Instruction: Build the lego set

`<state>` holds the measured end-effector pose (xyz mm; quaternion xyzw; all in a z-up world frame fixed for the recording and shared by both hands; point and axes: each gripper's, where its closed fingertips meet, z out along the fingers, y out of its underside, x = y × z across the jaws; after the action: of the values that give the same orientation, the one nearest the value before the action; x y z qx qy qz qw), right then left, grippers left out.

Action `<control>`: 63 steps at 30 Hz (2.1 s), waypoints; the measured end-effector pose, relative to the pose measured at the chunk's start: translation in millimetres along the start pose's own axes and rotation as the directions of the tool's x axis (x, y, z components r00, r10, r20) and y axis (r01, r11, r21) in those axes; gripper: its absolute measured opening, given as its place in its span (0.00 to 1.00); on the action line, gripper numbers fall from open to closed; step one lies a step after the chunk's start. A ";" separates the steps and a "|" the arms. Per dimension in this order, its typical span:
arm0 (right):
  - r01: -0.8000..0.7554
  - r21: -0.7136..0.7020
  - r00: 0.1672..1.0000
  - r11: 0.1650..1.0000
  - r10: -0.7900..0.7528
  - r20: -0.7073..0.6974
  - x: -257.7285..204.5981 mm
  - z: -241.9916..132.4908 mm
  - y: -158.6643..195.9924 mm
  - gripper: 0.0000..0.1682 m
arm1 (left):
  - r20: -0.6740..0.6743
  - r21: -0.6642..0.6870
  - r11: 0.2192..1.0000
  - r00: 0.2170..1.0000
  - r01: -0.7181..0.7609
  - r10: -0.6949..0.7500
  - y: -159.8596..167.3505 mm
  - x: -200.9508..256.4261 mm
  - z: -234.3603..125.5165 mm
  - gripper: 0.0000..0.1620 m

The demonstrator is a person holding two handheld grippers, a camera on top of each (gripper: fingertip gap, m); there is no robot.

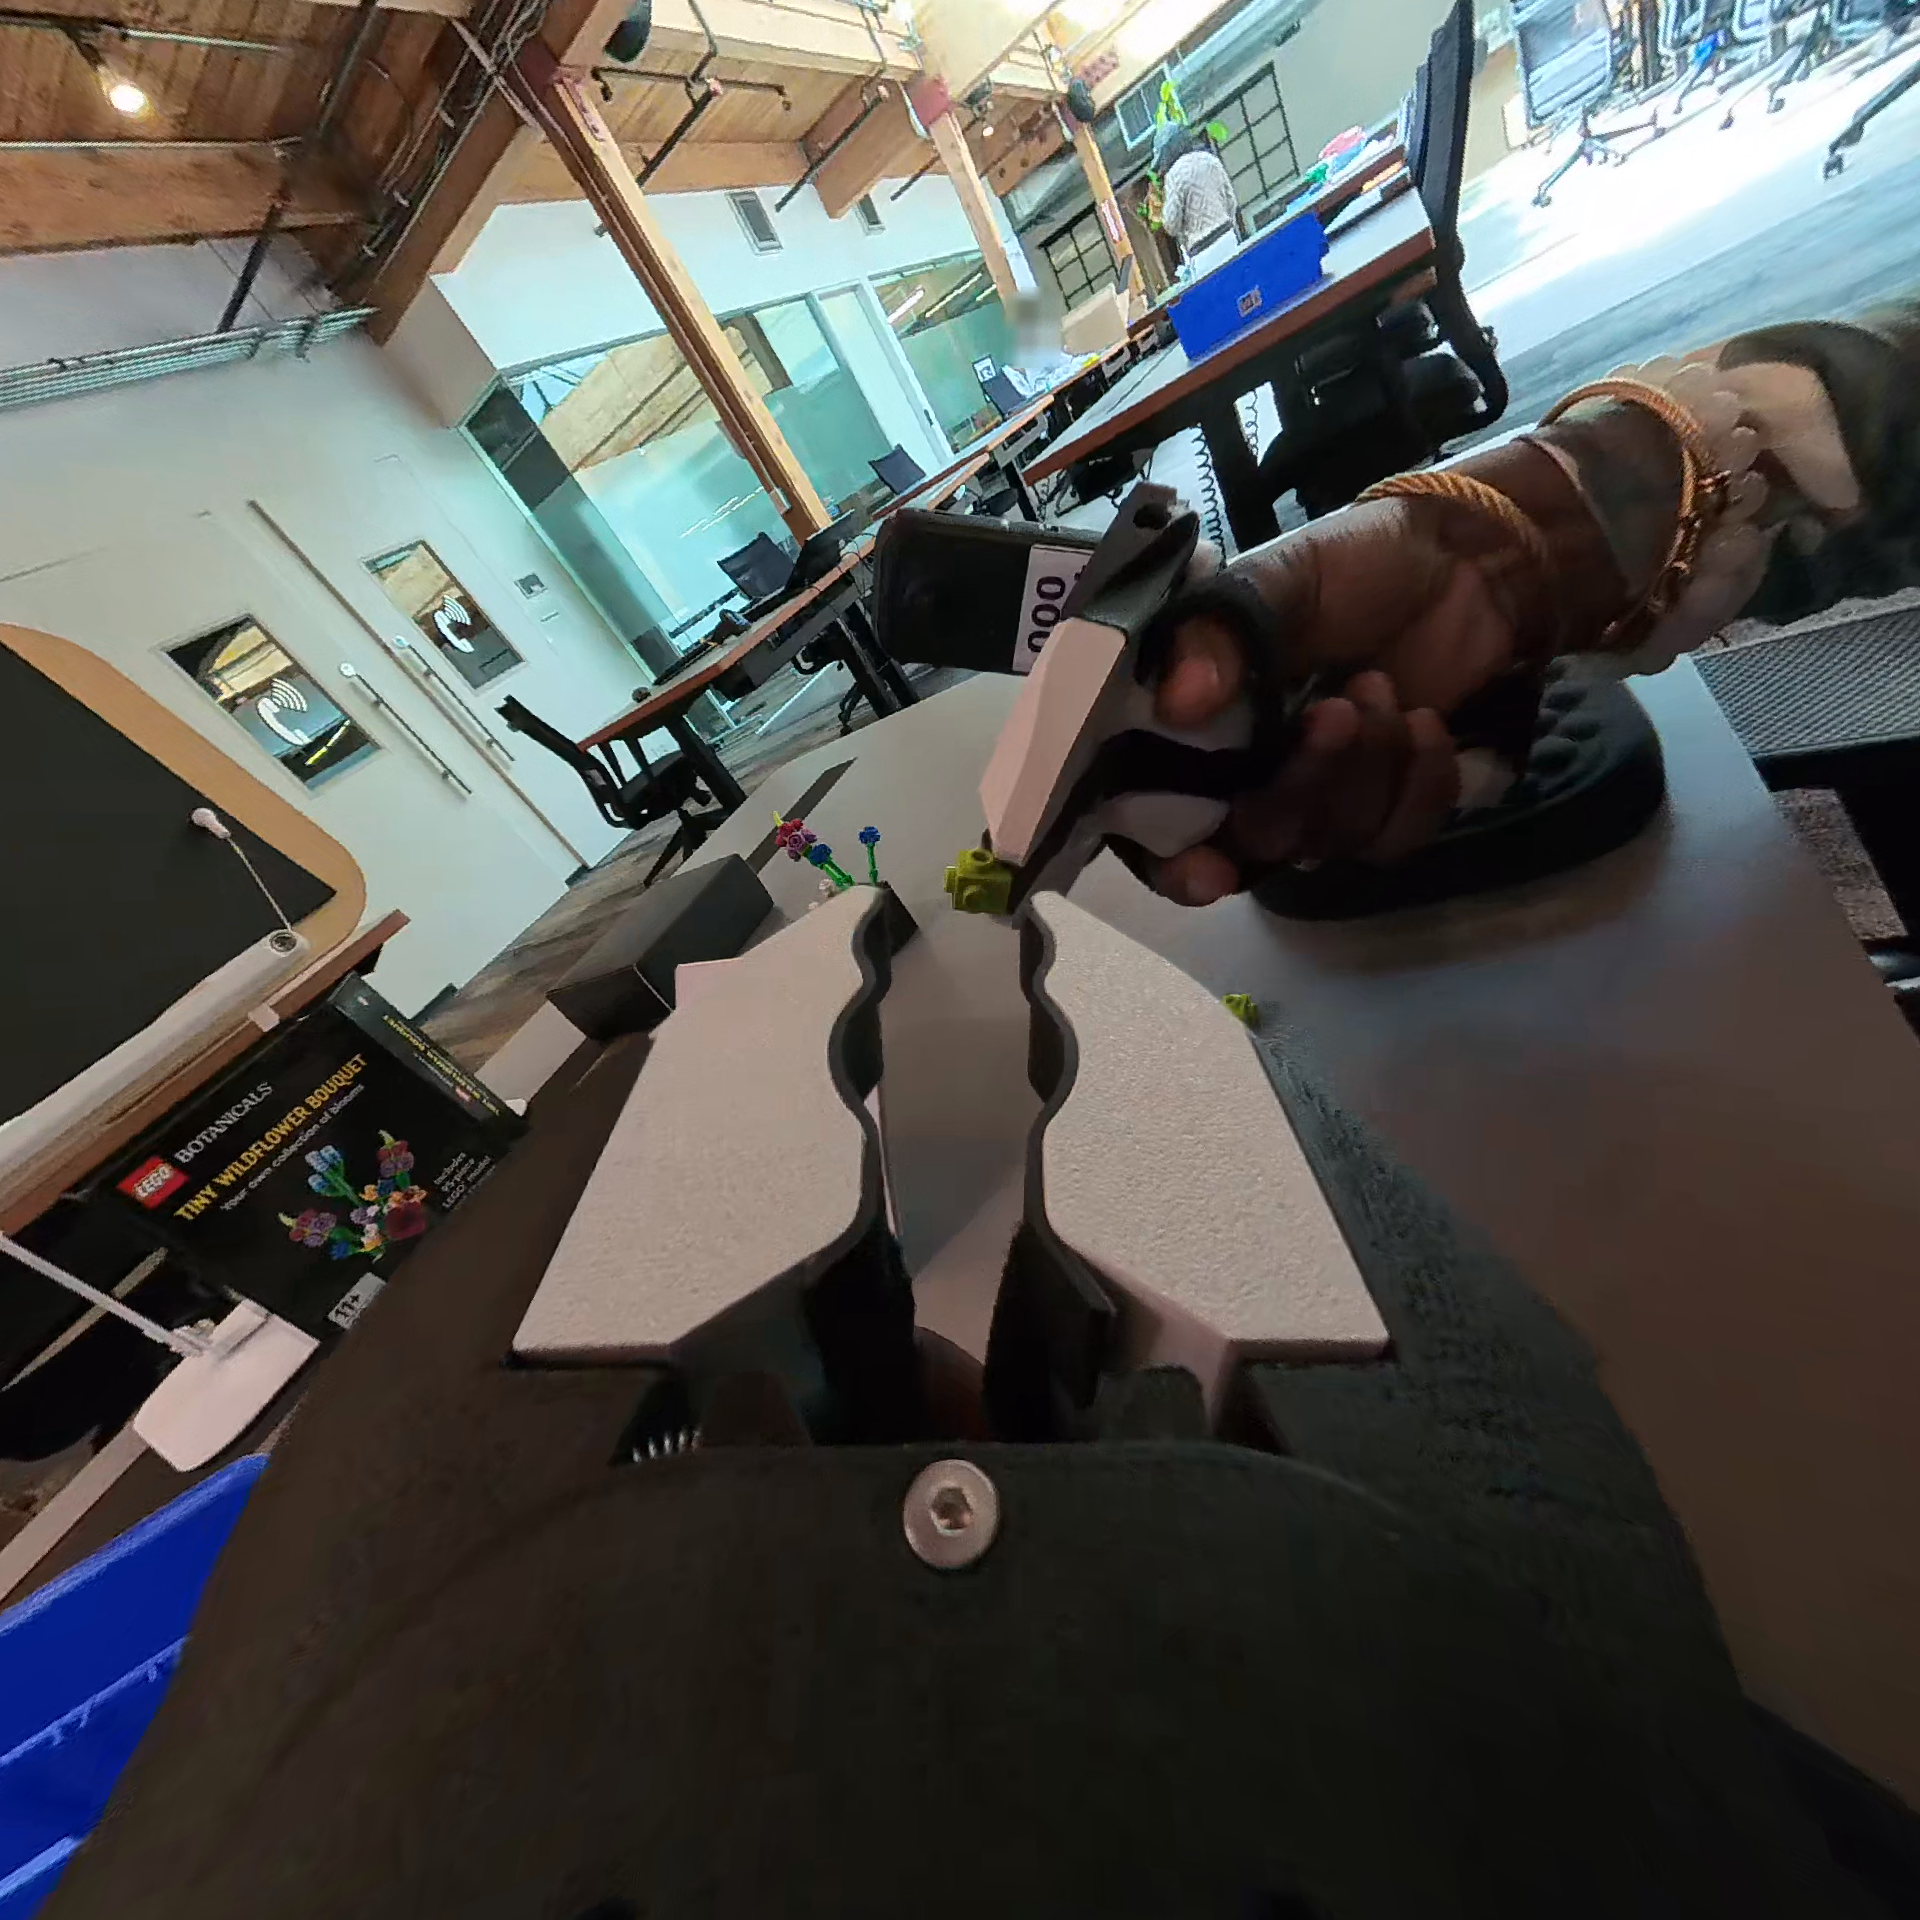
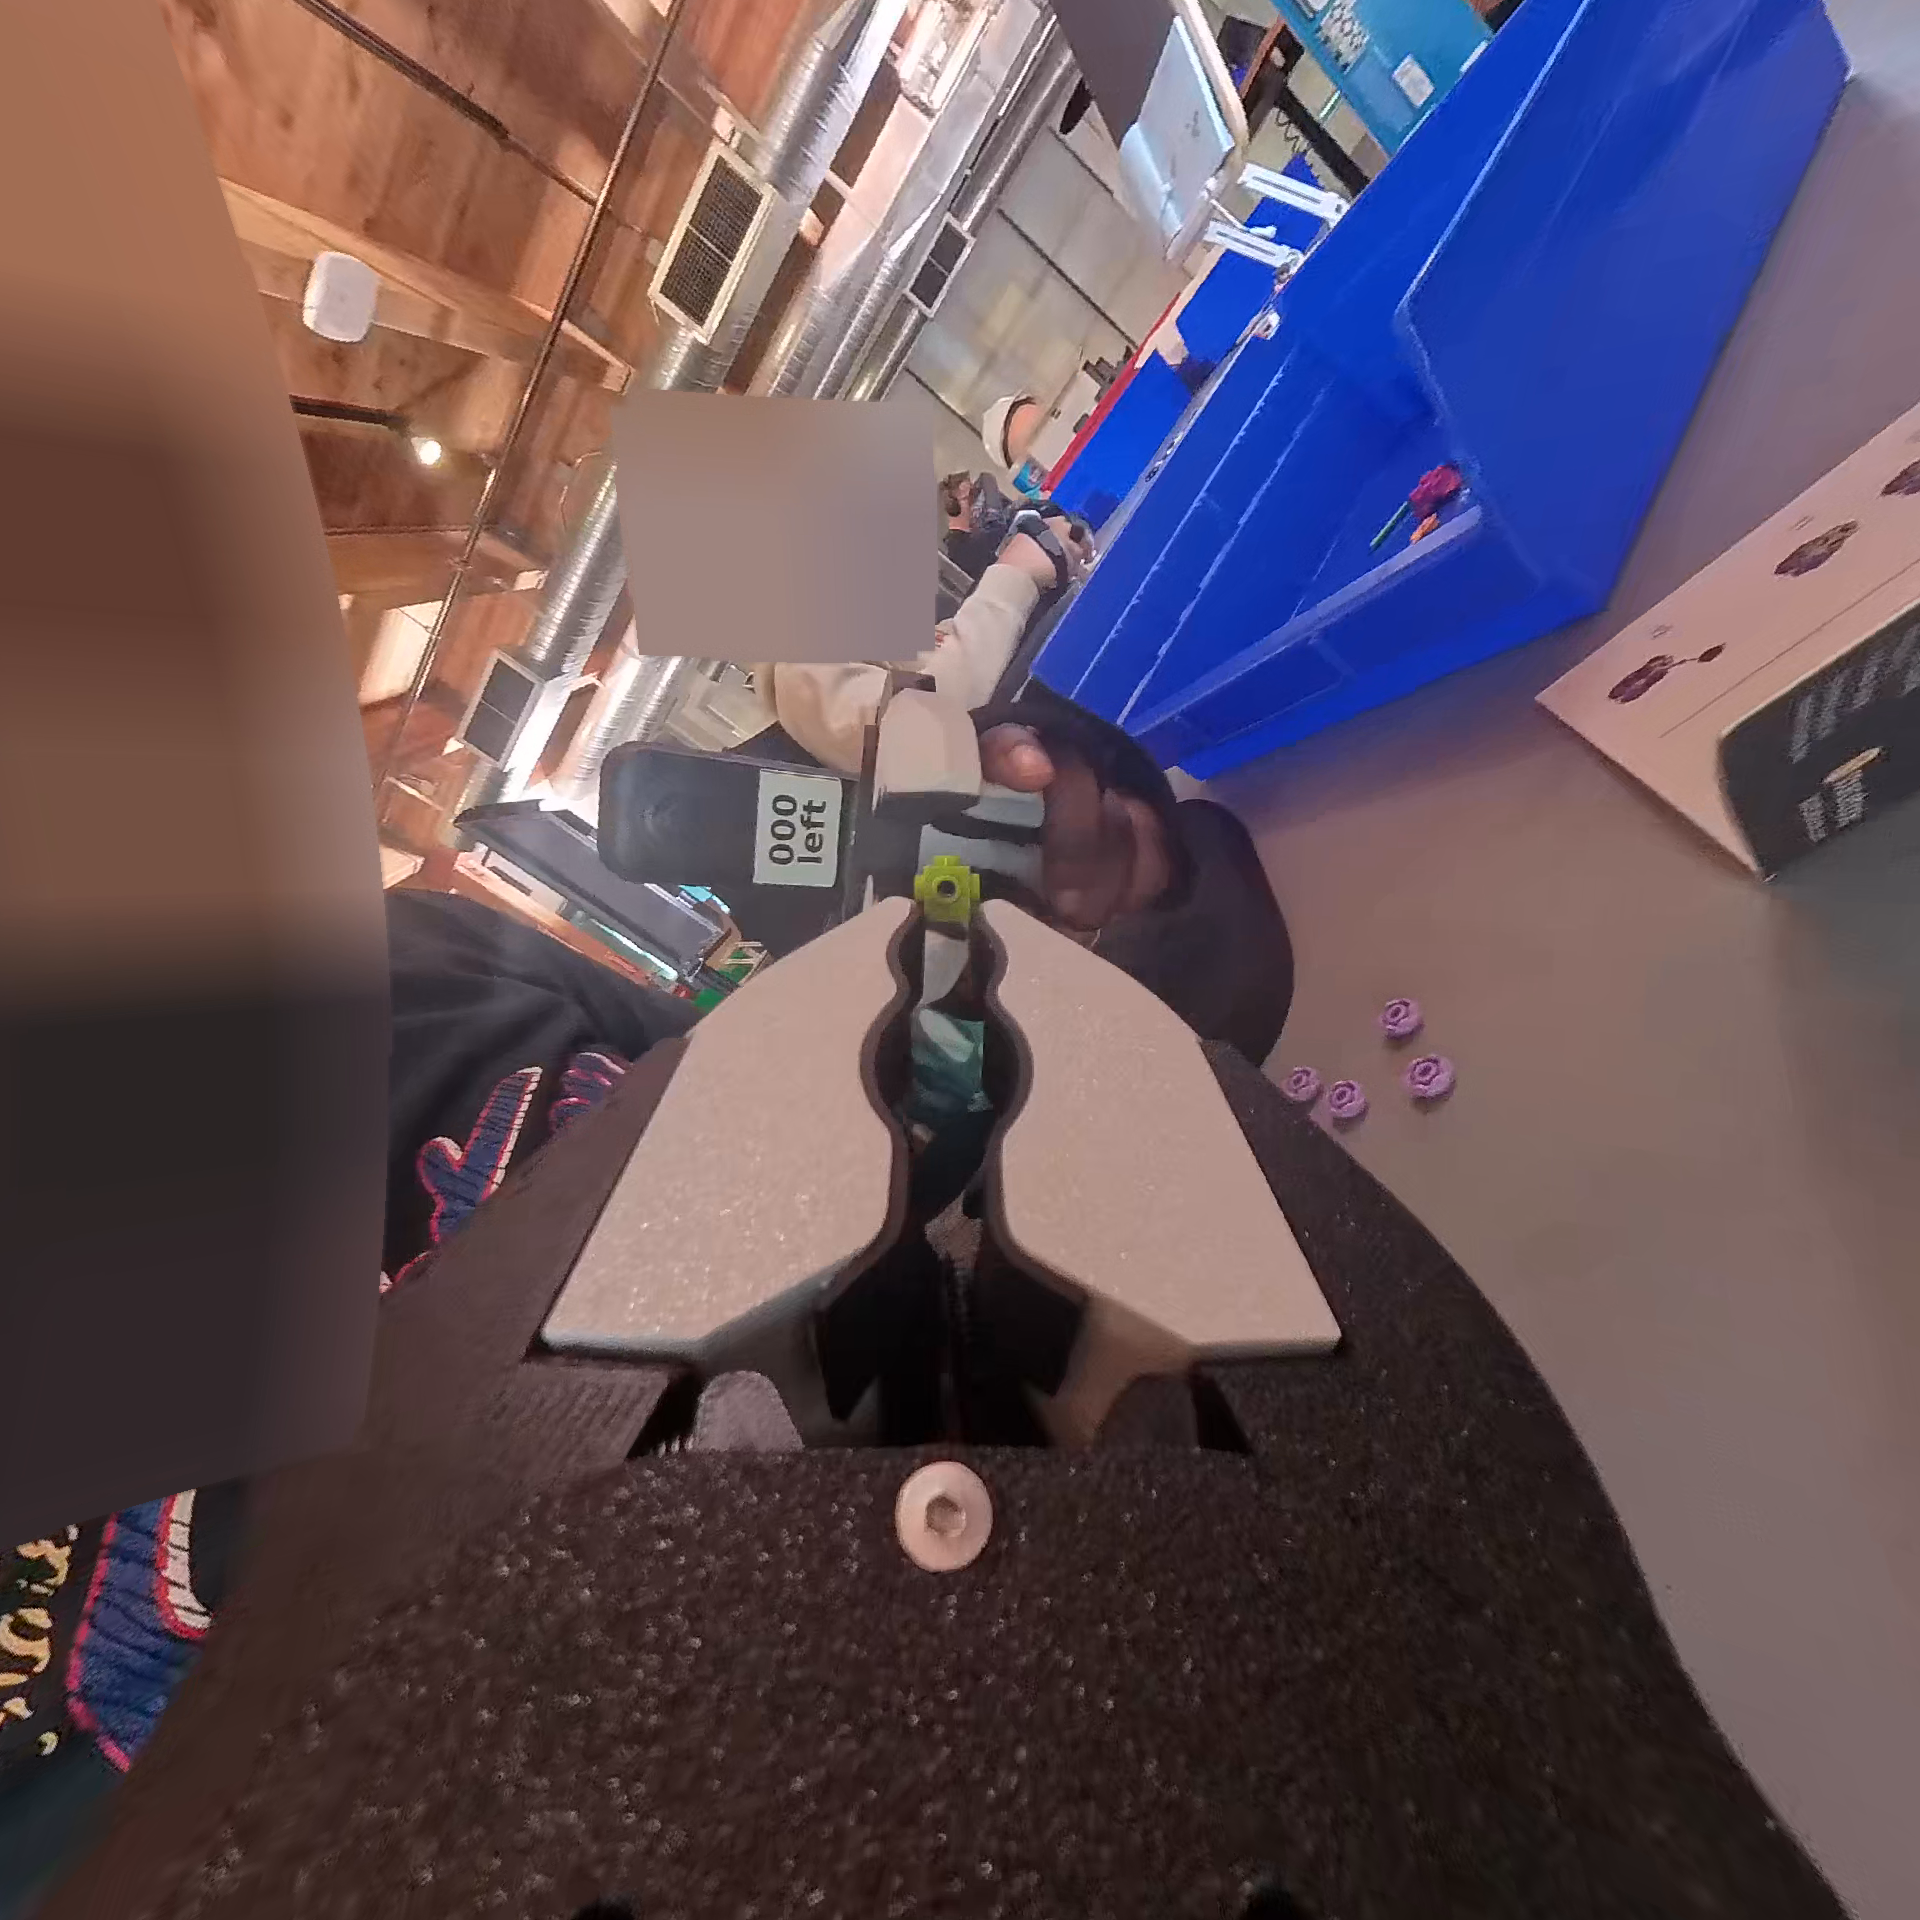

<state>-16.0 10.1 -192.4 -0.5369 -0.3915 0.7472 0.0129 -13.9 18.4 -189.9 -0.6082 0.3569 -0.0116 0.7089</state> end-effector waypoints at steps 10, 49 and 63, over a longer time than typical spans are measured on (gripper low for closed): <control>-0.033 0.004 0.999 0.999 0.033 0.006 2.7 0.4 5.5 0.05 | -0.028 -0.053 0.998 0.999 -0.041 0.039 4.9 9.2 3.3 0.08; 0.381 -0.371 0.854 0.847 -0.476 -0.209 33.9 5.6 19.3 0.14 | 0.088 0.050 0.990 0.987 0.129 -0.133 6.9 -32.9 -36.5 0.07; 0.291 -0.879 0.561 0.377 -0.812 -0.162 105.0 0.6 44.9 0.10 | 0.126 0.037 0.990 0.982 0.139 -0.142 16.4 -37.1 -44.7 0.07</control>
<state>-43.0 24.9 -302.5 -0.5071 -0.8107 0.2416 0.1650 -71.6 1.2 -186.1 -0.6213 0.2664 -0.0274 0.7364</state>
